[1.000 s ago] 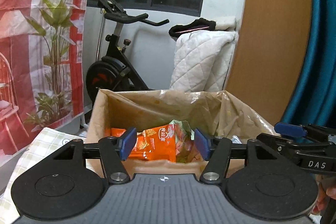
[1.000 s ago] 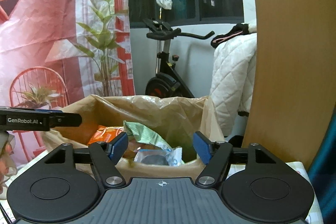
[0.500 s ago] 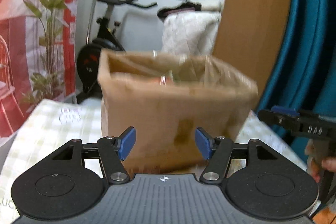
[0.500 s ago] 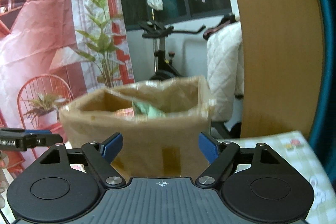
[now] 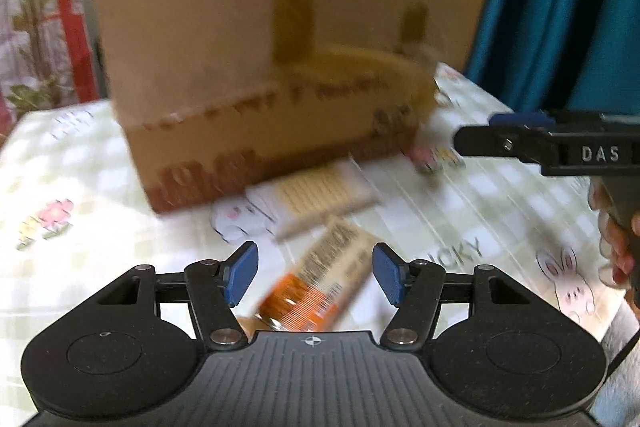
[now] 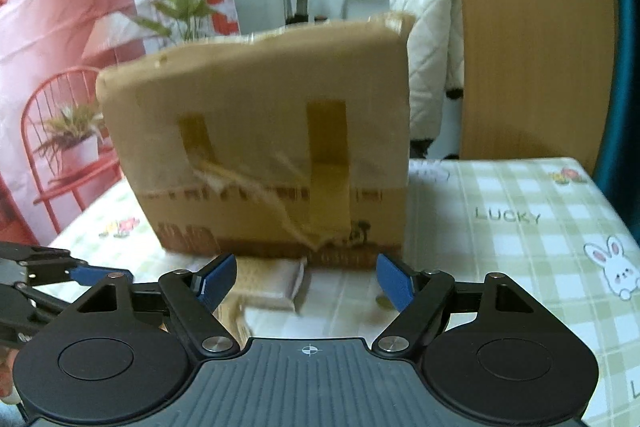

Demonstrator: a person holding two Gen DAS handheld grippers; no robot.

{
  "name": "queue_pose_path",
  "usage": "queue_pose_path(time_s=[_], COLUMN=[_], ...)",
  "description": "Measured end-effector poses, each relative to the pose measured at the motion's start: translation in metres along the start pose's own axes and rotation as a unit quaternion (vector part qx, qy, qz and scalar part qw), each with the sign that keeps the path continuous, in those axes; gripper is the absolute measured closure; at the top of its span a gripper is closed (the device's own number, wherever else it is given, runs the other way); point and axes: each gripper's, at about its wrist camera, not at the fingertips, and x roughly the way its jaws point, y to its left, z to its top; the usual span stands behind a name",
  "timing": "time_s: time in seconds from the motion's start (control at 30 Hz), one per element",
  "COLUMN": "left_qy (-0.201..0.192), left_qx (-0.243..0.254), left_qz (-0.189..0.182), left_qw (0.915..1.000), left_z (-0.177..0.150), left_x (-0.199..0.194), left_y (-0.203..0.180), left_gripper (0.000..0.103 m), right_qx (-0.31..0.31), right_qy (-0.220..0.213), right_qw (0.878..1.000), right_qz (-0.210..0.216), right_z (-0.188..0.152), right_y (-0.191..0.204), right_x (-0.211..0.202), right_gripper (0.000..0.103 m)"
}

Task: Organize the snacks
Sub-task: 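Grasp the orange-white snack bar with the left gripper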

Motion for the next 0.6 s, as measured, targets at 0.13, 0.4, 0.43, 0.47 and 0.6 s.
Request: queue_pose_path(time_s=[0.13, 0.4, 0.43, 0.47, 0.6], left_qy=[0.015, 0.026, 0.025, 0.025, 0.023], left_qx=[0.026, 0.004, 0.000, -0.004, -0.033], left_qz=[0.001, 0.025, 0.024, 0.025, 0.028], left_qw=[0.9996, 0.9993, 0.9994, 0.9994, 0.9988], left_z=[-0.010, -0.015, -0.016, -0.016, -0.021], left_x=[0.014, 0.024, 0.022, 0.023, 0.012], left_y=[-0.011, 0.008, 0.011, 0.013, 0.027], left_gripper=[0.036, 0.044, 0.044, 0.044, 0.045], right_qx=[-0.012, -0.027, -0.032, -0.039, -0.061], right_qy=[0.014, 0.040, 0.043, 0.047, 0.057], right_qw=[1.000, 0.999, 0.998, 0.998, 0.996], right_qz=[-0.002, 0.009, 0.012, 0.015, 0.032], right_z=[-0.011, -0.017, -0.018, -0.018, -0.016], right_y=[0.004, 0.003, 0.005, 0.006, 0.013], right_x=[0.005, 0.018, 0.020, 0.024, 0.042], right_gripper=[0.030, 0.031, 0.032, 0.032, 0.034])
